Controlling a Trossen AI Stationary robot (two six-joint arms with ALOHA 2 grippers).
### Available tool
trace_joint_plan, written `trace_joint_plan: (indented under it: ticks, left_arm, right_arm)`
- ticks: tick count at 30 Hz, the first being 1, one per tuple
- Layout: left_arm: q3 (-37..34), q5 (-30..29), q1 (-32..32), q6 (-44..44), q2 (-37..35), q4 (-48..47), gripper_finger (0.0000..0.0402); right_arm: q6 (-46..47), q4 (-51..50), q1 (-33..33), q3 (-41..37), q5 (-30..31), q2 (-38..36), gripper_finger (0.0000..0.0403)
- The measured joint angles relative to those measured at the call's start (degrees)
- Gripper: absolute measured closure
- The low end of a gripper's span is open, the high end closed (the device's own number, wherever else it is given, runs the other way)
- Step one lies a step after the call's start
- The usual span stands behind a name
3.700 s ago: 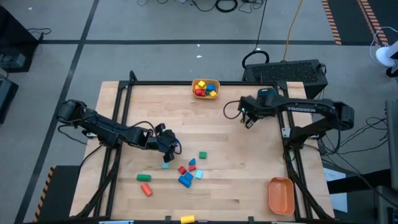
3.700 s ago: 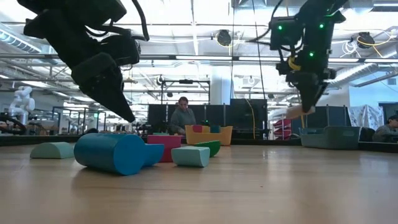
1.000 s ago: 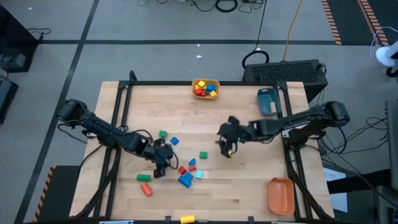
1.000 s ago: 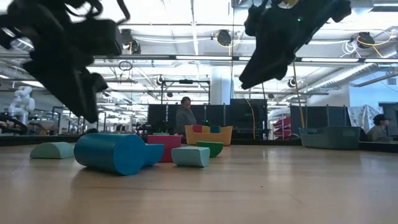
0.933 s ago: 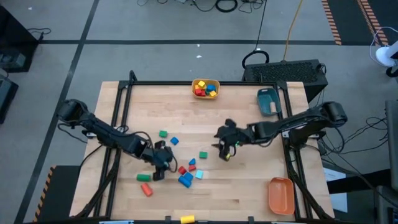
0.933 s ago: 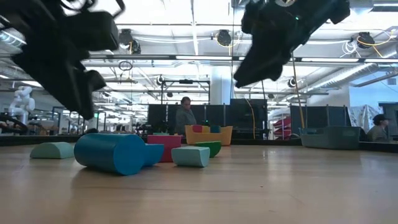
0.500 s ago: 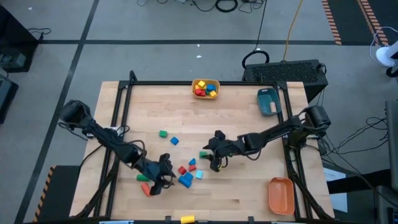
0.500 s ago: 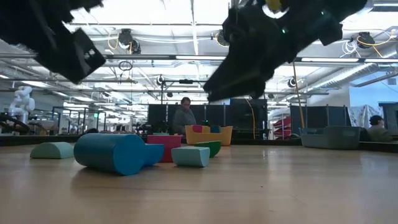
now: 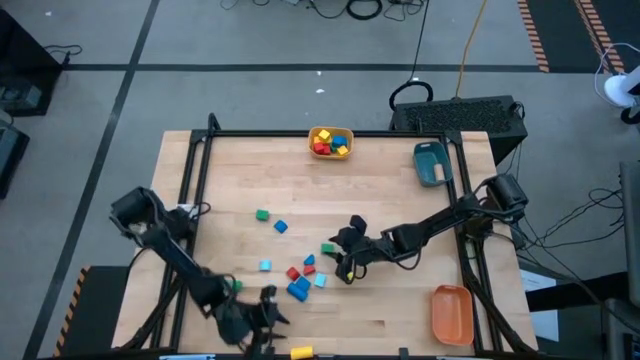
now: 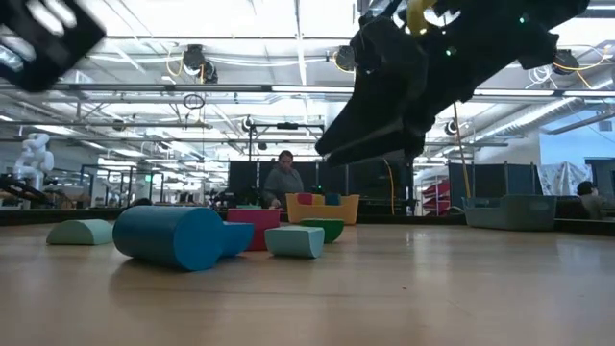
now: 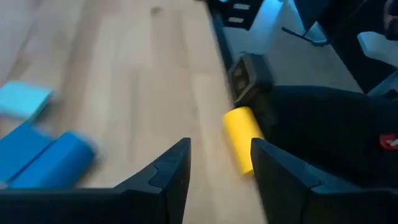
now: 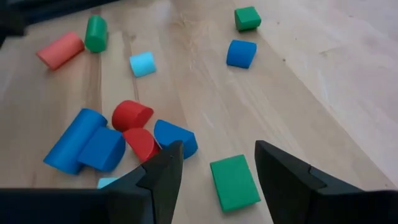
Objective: Sort blocks by size
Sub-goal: Put the yellow cylindrical block into the blue bin
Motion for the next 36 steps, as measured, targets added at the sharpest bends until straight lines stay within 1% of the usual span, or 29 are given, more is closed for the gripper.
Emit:
trace_joint_plan:
  ticks: [2, 5, 7, 12, 15, 19, 22, 24, 30, 33, 36]
  left_arm:
    - [3.2, -1.5, -1.1, 1.3, 2.4, -1.5, 0.0233]
    - [6.2, -3.9, -2.4, 1.9, 5.8, -2.3, 0.0233]
    - [7.3, -5.6, -3.1, 1.7, 7.3, -2.3, 0.0233]
    - [7.7, -5.8, -4.6, -1.4, 8.8, -1.0, 0.0230]
    - [7.7, -5.8, -5.6, -3.7, 8.9, -0.1, 0.0211]
    - [7.6, -5.9, -6.4, -5.2, 8.9, 1.0, 0.0165]
    - [7.9, -6.5, -6.7, -6.6, 10.3, 2.2, 0.0131]
    - [8.5, -6.7, -6.7, -7.2, 12.1, 2.0, 0.0119]
    - [12.6, -7.8, -6.7, -8.2, 17.6, 0.8, 0.0114]
    - [14.3, -9.9, -6.7, -9.4, 18.3, -1.5, 0.0114]
    - [15.3, -11.4, -6.7, -9.7, 19.0, -1.9, 0.0114]
  right_arm:
    - [0.7, 0.3, 0.3, 0.0, 1.3, 0.0, 0.0218]
    - [1.7, 0.7, 1.0, 0.0, 3.2, 0.0, 0.0218]
    - [1.9, 1.3, 1.6, 0.0, 4.4, 0.0, 0.0218]
    - [3.3, 1.8, 2.7, 0.0, 5.2, 0.0, 0.0218]
    - [4.1, 1.9, 3.1, 0.0, 6.1, 0.0, 0.0218]
    - [5.7, 2.1, 4.0, 0.0, 7.3, 0.0, 0.0218]
    - [6.9, 2.1, 4.9, 0.0, 8.8, 0.0, 0.0218]
    - [7.1, 2.2, 5.5, 0.0, 10.0, 0.0, 0.0218]
    - [9.2, 2.1, 7.3, 0.0, 12.1, 0.0, 0.0218]
    - [10.1, 2.0, 8.0, 0.0, 12.5, 0.0, 0.0218]
    - [10.1, 2.0, 8.8, 0.0, 13.4, 0.0, 0.0218]
